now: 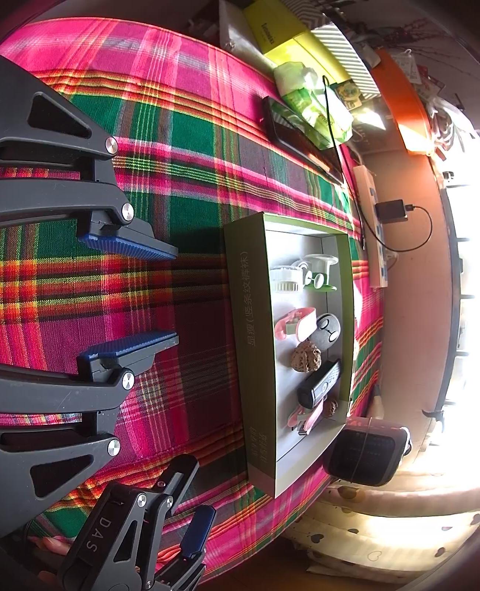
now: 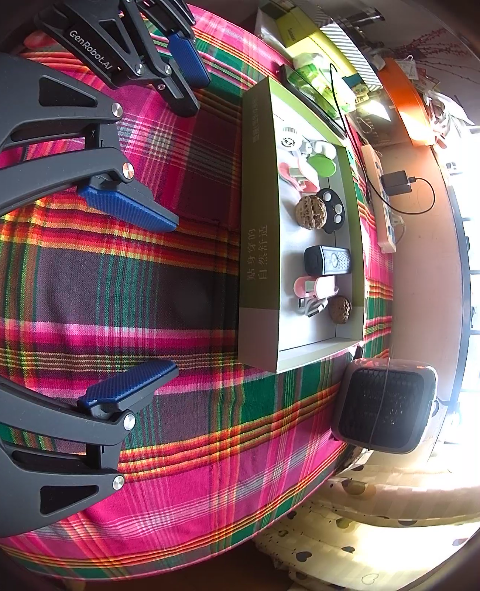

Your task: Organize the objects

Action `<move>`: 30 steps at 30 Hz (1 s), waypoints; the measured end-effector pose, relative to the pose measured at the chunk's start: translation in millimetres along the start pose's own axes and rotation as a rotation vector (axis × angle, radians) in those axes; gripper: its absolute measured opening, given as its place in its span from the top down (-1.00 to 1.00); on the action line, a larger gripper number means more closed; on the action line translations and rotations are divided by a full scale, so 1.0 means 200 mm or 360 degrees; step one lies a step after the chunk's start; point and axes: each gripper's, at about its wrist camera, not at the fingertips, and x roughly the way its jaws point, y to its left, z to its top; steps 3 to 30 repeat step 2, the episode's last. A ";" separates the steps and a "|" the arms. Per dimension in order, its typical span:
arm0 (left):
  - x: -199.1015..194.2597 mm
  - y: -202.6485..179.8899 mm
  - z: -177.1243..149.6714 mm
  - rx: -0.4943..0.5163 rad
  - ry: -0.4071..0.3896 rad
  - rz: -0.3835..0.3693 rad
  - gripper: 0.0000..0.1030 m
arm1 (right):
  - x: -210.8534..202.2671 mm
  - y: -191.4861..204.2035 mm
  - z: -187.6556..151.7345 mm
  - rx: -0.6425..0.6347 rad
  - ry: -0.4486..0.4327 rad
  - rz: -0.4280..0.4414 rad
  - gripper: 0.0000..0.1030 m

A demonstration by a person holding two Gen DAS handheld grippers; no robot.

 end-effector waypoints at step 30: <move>0.00 0.00 0.00 0.0000 0.0000 0.0000 0.28 | 0.00 0.00 0.00 0.0000 0.0000 0.0000 -0.40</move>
